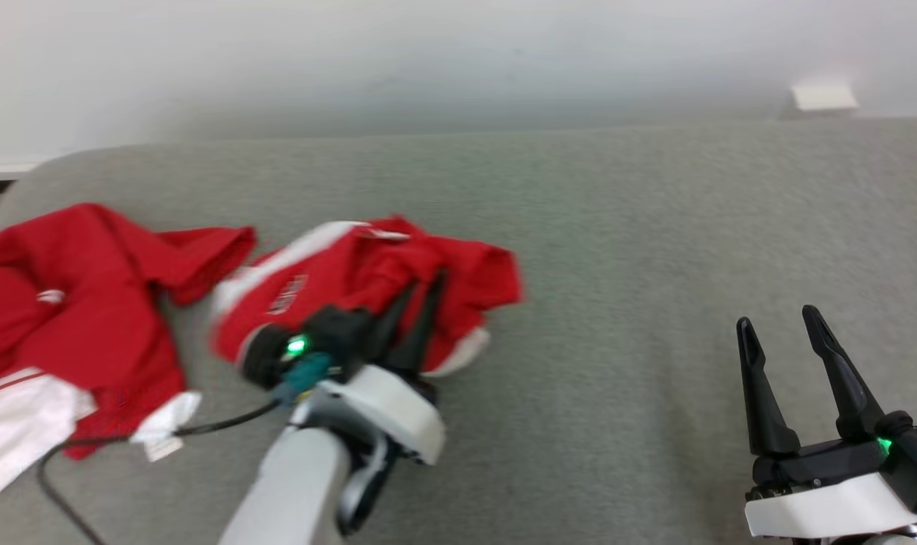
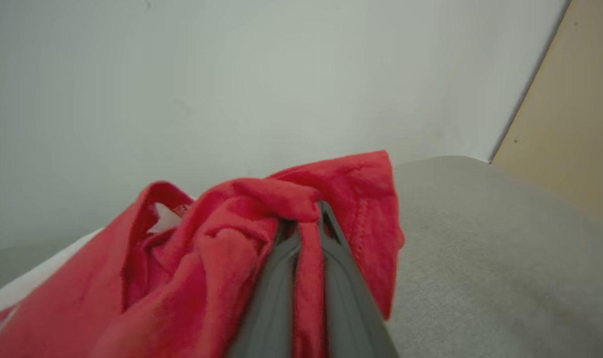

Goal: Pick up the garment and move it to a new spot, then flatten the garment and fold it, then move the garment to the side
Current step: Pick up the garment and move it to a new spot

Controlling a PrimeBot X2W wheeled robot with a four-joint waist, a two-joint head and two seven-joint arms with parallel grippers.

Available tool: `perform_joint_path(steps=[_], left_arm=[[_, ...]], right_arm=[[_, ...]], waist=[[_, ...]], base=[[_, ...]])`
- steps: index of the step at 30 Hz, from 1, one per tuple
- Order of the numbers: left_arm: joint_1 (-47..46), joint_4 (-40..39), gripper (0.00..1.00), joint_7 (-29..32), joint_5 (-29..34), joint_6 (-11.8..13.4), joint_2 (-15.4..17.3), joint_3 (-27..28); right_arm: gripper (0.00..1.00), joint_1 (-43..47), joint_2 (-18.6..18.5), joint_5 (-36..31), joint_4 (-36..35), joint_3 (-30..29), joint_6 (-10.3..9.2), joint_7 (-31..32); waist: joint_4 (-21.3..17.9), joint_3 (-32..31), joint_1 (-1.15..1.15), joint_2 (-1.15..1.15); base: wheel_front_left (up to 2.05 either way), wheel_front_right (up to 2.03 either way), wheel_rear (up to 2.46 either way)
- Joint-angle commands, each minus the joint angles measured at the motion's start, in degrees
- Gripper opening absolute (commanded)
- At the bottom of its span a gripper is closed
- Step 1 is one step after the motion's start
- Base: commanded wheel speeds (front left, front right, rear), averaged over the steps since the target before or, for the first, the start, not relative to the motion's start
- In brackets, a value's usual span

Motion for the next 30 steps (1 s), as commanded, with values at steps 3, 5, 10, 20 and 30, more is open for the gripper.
perform_joint_path(steps=[3,5,10,20,30], left_arm=[[-3.2,1.85,0.0,-0.91,-2.47,-0.35,-0.01,-6.67],[-4.85,3.61,0.0,-0.98,-4.43,-0.26,0.0,-11.54],[-6.38,9.19,0.0,-1.44,-8.33,0.52,0.02,-19.79],[-8.79,11.76,1.0,-8.34,-11.77,4.51,-0.02,-24.56],[-4.11,5.14,1.0,-9.52,-12.79,11.62,3.43,-15.38]], right_arm=[[1.0,-1.64,0.36,0.76,1.05,-0.04,-0.12,-1.37],[1.0,-2.28,0.56,1.07,1.71,0.11,-0.12,-2.05],[1.0,-3.26,1.02,1.67,3.55,0.19,-0.12,-3.5],[1.0,-2.51,1.09,0.62,5.19,-1.07,-0.12,-4.49],[1.0,-0.39,0.38,-0.74,3.49,-2.25,-0.12,-1.9]], waist=[[-7.22,5.11,0.01,0.0],[-9.19,6.52,0.01,0.0],[-11.7,8.54,0.01,0.0],[-6.3,6.25,0.01,0.0],[1.56,1.2,0.01,0.0]], base=[[0.0,0.0,0.0],[0.0,0.0,0.0],[0.0,0.0,0.0],[0.0,0.0,0.0],[0.0,0.0,0.0]])
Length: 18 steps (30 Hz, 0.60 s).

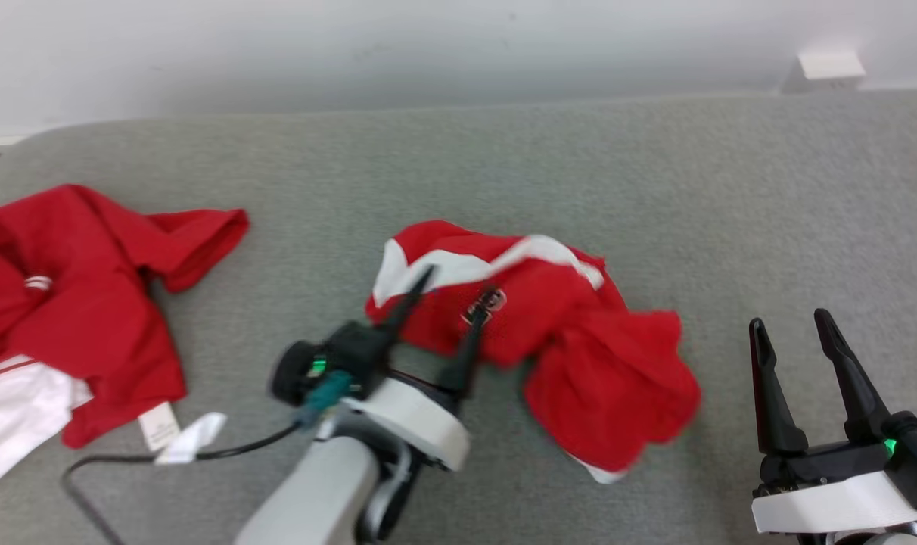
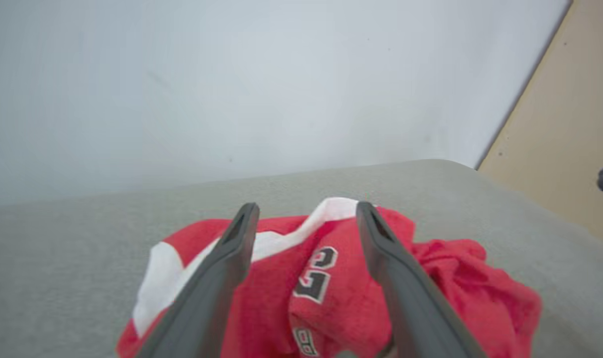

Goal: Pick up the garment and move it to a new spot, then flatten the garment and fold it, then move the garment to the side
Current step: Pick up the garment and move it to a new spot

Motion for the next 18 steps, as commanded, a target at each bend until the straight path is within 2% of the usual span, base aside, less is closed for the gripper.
perform_joint_path(steps=[1,5,9,18], left_arm=[[1.73,-1.25,1.0,-0.07,-0.3,0.92,1.23,2.01],[5.79,-4.57,1.0,-0.06,-0.38,4.02,4.67,9.08],[10.08,-6.44,1.0,-0.07,-0.18,5.19,7.63,14.82],[16.59,-7.68,1.0,-0.08,1.87,4.42,9.34,18.67]], right_arm=[[1.0,0.9,-0.35,-0.51,-0.47,-0.38,-0.12,0.38],[1.0,1.99,-0.25,-0.79,-1.06,-0.82,-0.12,1.36],[1.0,3.21,-0.2,-0.87,-1.45,-1.01,-0.12,2.26],[1.0,6.06,0.0,-0.71,-1.8,-1.05,-0.12,3.86]], waist=[[2.54,-2.33,0.0,0.0],[3.96,-3.83,0.0,0.0],[4.78,-5.13,0.0,0.0],[4.64,-8.2,0.0,0.0]], base=[[0.0,0.0,0.0],[0.0,0.0,0.0],[0.0,0.0,0.0],[0.0,0.0,0.0]])
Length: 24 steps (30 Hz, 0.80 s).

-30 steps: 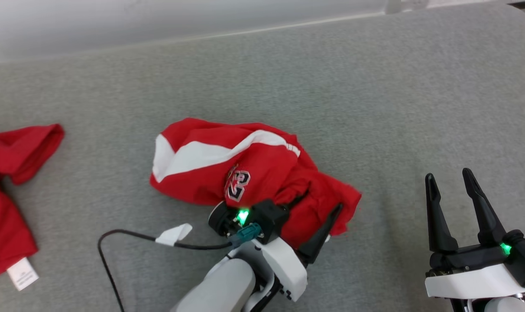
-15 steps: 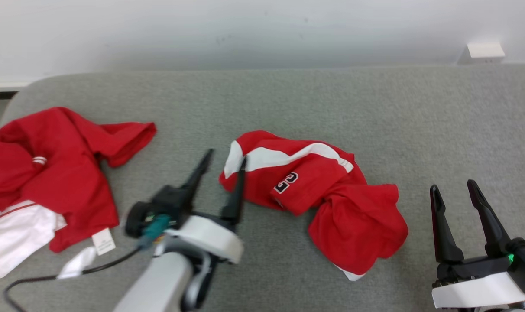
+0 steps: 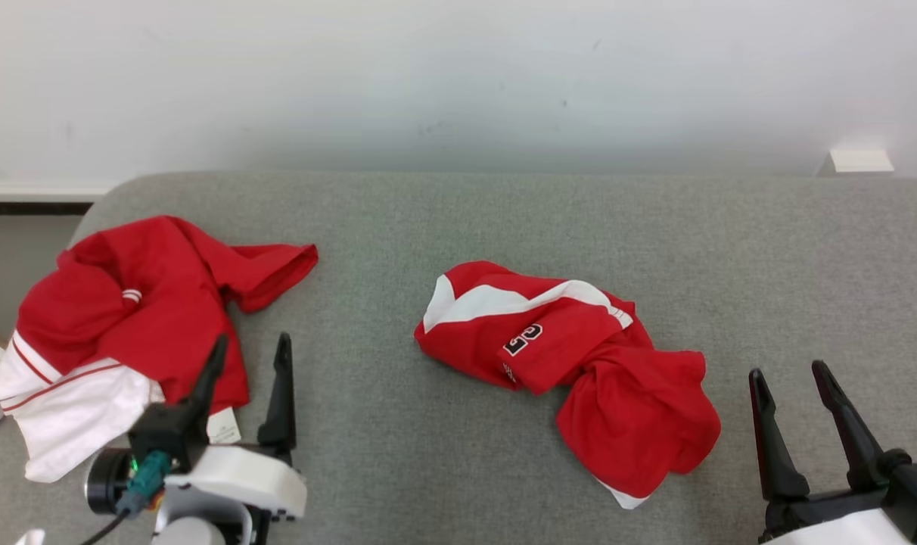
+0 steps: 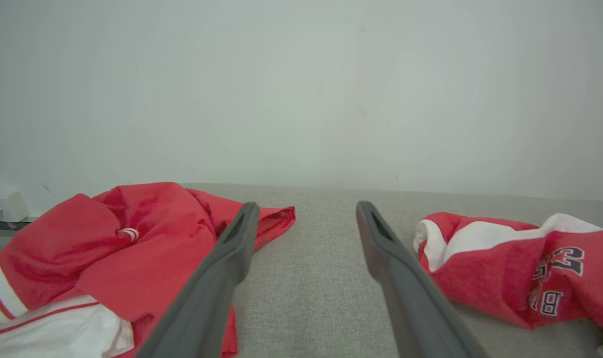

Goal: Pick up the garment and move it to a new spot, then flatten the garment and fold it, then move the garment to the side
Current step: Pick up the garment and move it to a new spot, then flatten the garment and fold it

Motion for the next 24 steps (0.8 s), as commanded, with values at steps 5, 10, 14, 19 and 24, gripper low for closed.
perform_joint_path(steps=[5,10,14,19,24], left_arm=[[3.58,0.09,1.0,-0.01,1.02,-0.49,-0.3,0.39],[5.8,-0.03,1.0,-0.01,1.31,-0.77,-0.73,0.71],[6.41,0.21,1.0,-0.01,1.19,-1.08,-0.94,0.91],[6.52,0.38,1.0,-0.02,1.44,-1.26,-1.26,1.28],[6.68,0.53,1.0,-0.02,1.78,-1.53,-1.63,1.56]], right_arm=[[1.0,2.91,0.19,0.03,-0.26,-0.59,-0.12,1.0],[1.0,4.89,0.41,-0.28,-1.16,-0.99,-0.12,1.82],[1.0,5.61,0.52,-0.64,-1.8,-1.11,-0.12,2.39],[1.0,5.61,0.6,-0.76,-2.31,-1.09,-0.12,2.81],[1.0,5.65,0.64,-0.77,-2.51,-0.99,-0.12,2.89]], waist=[[-0.86,-2.52,0.0,0.0],[-1.06,-3.91,0.0,0.0],[-0.94,-4.27,0.0,0.0],[-0.76,-4.5,0.0,0.0],[-0.63,-4.8,0.0,0.0]], base=[[0.0,0.0,0.0],[0.0,0.0,0.0],[0.0,0.0,0.0],[0.0,0.0,0.0],[0.0,0.0,0.0]])
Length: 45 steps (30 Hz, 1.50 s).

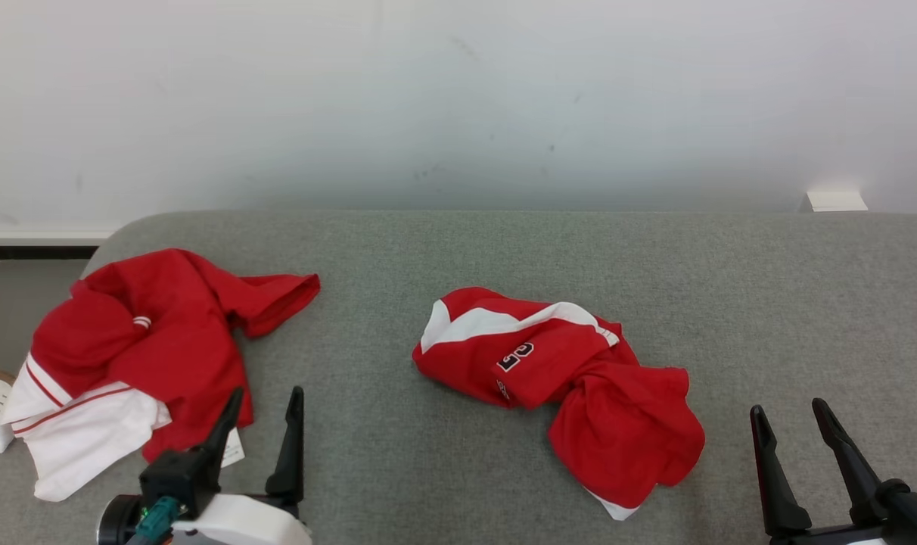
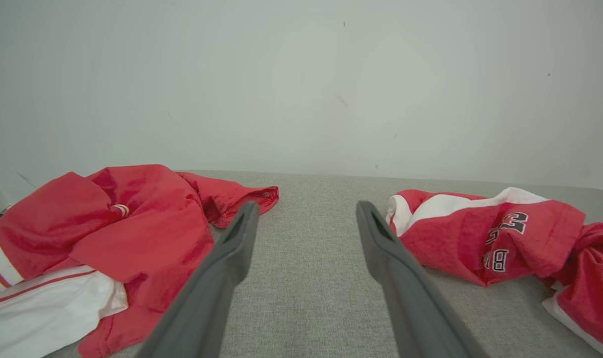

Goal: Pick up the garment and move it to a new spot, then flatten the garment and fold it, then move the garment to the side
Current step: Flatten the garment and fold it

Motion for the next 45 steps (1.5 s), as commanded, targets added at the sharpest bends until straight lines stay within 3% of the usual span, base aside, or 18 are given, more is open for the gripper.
perform_joint_path(steps=[1,16,33,34,35,36,37,45], left_arm=[[0.64,0.13,1.0,-0.02,0.41,-0.12,-0.05,0.2],[-0.24,-0.09,1.0,-0.02,1.23,-0.4,-0.69,0.9],[-4.24,-1.66,1.0,-0.02,3.42,-1.28,-3.16,1.22],[-4.27,-1.61,1.0,-0.02,3.5,-1.31,-3.3,1.32],[-4.3,-1.55,1.0,-0.02,3.43,-1.41,-3.35,1.44],[-4.32,-1.54,1.0,-0.02,3.33,-1.52,-3.41,1.6],[-4.36,-1.54,1.0,-0.02,3.47,-1.61,-3.47,1.74],[-4.46,-1.59,1.0,-0.02,4.27,-1.93,-4.06,2.51]], right_arm=[[1.0,0.59,0.1,-0.6,-0.28,-0.11,-0.12,-0.08],[1.0,-0.1,0.14,0.0,1.06,0.26,-0.12,0.46],[1.0,-7.9,-2.79,6.56,22.71,7.75,-0.12,-0.18],[0.96,-8.47,-2.95,7.28,23.51,8.42,-0.12,-0.15],[0.45,-8.94,-3.24,7.55,24.08,8.93,-0.12,-0.39],[0.18,-9.43,-3.55,7.94,24.57,9.43,-0.12,-0.58],[0.0,-9.88,-3.93,8.43,25.22,10.06,-0.12,-0.28],[0.0,-11.22,-6.41,10.63,25.19,13.41,-0.12,-2.29]], waist=[[0.02,-0.05,0.0,0.0],[0.35,0.8,0.0,0.0],[3.88,5.67,0.0,0.0],[3.91,5.78,0.0,0.0],[3.88,5.85,0.0,0.0],[3.81,5.93,0.0,0.0],[3.74,6.02,0.0,0.0],[3.38,5.96,0.0,0.0]], base=[[0.0,0.0,0.0],[0.0,0.0,0.0],[0.0,0.0,0.0],[0.0,0.0,0.0],[0.0,0.0,0.0],[0.0,0.0,0.0],[0.0,0.0,0.0],[0.0,0.0,0.0]])
